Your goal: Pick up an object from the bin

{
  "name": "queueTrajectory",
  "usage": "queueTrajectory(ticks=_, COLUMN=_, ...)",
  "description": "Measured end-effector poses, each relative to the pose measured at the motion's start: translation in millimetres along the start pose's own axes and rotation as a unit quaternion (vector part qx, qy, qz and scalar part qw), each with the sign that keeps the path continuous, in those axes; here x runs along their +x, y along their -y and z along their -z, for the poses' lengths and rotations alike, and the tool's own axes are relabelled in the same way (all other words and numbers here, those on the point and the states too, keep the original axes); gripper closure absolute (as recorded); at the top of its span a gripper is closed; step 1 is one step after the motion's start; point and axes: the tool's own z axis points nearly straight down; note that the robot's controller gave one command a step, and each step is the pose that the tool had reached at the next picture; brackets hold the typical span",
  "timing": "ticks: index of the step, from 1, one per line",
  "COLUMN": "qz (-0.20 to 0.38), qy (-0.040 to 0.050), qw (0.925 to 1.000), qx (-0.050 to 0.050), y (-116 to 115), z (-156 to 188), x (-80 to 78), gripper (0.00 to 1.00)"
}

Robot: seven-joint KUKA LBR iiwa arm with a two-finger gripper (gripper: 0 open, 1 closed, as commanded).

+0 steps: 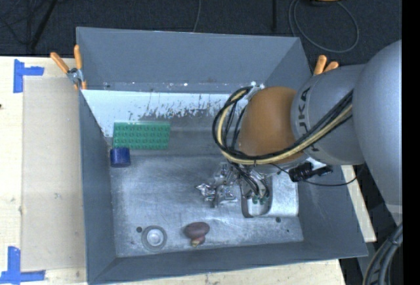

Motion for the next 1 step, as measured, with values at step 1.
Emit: queueTrajectory(ticks=1, qz=-0.031, qy=0.001, qw=0.9995, qx=-0.001, y=0.0, z=156.0, x=14.0, gripper=1.0)
